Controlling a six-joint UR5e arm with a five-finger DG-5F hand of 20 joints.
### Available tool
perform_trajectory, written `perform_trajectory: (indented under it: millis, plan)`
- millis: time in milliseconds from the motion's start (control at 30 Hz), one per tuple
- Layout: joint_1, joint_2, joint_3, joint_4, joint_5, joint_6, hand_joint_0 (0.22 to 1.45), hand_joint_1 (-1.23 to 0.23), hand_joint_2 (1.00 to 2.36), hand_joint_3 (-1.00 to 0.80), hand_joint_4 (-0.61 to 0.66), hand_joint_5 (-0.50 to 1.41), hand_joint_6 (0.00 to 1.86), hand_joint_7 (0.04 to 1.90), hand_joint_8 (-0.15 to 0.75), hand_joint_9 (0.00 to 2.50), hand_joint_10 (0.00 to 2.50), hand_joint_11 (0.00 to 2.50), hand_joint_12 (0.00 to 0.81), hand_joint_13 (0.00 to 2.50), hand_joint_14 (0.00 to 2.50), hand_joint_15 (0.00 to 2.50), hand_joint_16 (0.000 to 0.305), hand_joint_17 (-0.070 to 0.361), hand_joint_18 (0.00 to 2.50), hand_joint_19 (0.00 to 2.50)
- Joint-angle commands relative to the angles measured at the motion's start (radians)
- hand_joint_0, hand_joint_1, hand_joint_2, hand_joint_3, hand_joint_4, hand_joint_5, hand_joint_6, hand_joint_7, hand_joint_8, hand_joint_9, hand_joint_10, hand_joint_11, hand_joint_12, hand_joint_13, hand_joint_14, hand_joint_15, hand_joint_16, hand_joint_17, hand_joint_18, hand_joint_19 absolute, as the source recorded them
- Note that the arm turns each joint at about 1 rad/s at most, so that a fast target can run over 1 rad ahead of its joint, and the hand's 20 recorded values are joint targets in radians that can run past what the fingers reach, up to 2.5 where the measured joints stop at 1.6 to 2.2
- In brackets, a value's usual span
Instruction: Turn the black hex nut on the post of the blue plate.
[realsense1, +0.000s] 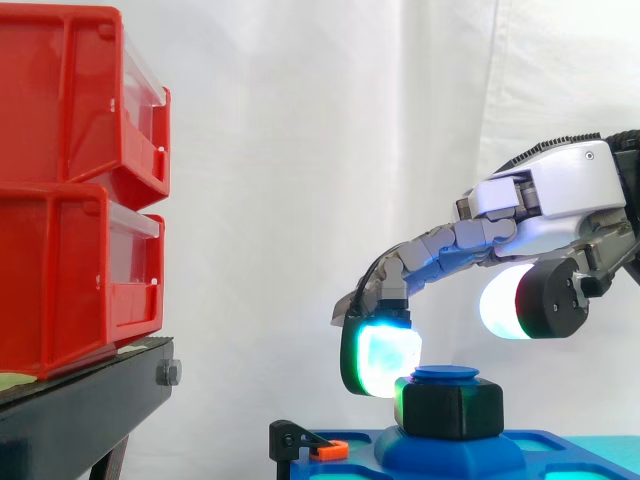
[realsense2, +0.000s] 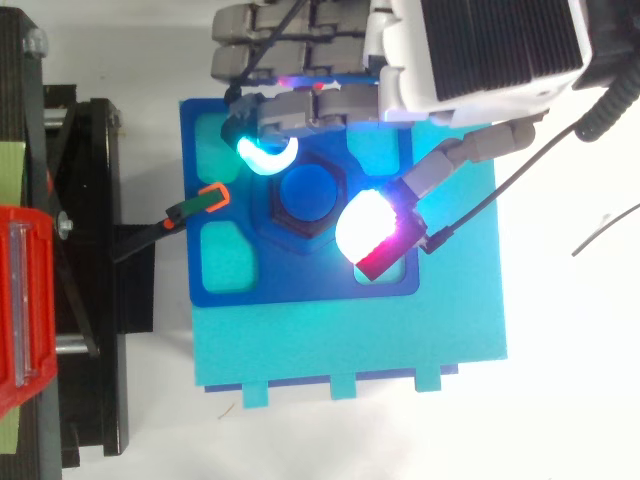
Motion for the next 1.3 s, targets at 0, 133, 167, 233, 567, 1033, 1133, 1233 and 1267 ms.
perform_trajectory:
  millis: [0,133,167,233,567,1033,1133,1233,1267]
  plan:
    - [-0.003,0.000,0.000,0.001,-0.007,0.001,0.48,-0.25,1.00,-0.50,0.18,-0.19,0.50,1.10,0.231,0.22,0.00,0.00,0.370,0.20,0.00,0.02,0.061,0.137,0.05,0.09]
    - [-0.003,0.000,0.003,0.004,-0.009,0.001,0.48,-0.25,1.00,-0.50,0.18,-0.19,0.50,1.09,0.231,0.22,0.00,0.00,0.370,0.20,0.00,0.02,0.061,0.136,0.05,0.09]
    - [-0.003,0.000,0.003,0.006,-0.009,0.001,0.48,-0.25,1.00,-0.50,0.18,-0.19,0.50,1.10,0.231,0.22,0.00,0.00,0.370,0.20,0.00,0.02,0.061,0.136,0.05,0.08]
    - [0.000,0.000,0.003,0.012,-0.006,0.003,0.48,-0.26,1.00,-0.50,0.18,-0.19,0.50,1.09,0.231,0.22,0.00,0.00,0.370,0.21,0.00,0.02,0.061,0.136,0.05,0.08]
    - [0.020,0.000,0.055,-0.027,0.003,0.029,0.48,-0.26,1.00,-0.50,0.18,-0.20,0.50,1.00,0.232,0.21,0.00,0.00,0.369,0.20,0.00,0.02,0.061,0.137,0.05,0.08]
    - [0.087,-0.001,0.018,-0.002,0.100,0.029,0.35,-0.46,1.00,-0.50,0.19,-0.23,0.50,0.87,0.254,0.11,0.00,0.00,0.415,0.12,0.00,0.05,0.071,0.161,0.00,0.13]
    - [0.096,-0.001,-0.005,0.033,0.112,0.029,0.33,-0.52,1.00,-0.50,0.19,-0.23,0.50,0.88,0.258,0.10,0.00,0.00,0.421,0.12,0.00,0.05,0.072,0.163,0.00,0.13]
    - [0.101,-0.001,-0.011,0.047,0.122,0.029,0.33,-0.58,1.00,-0.50,0.19,-0.23,0.50,0.88,0.257,0.10,0.00,0.00,0.423,0.12,0.00,0.05,0.072,0.162,0.00,0.12]
    - [0.104,-0.001,-0.011,0.045,0.126,0.029,0.33,-0.59,1.00,-0.50,0.19,-0.23,0.50,0.88,0.257,0.10,0.00,0.00,0.423,0.12,0.00,0.05,0.072,0.162,0.00,0.12]
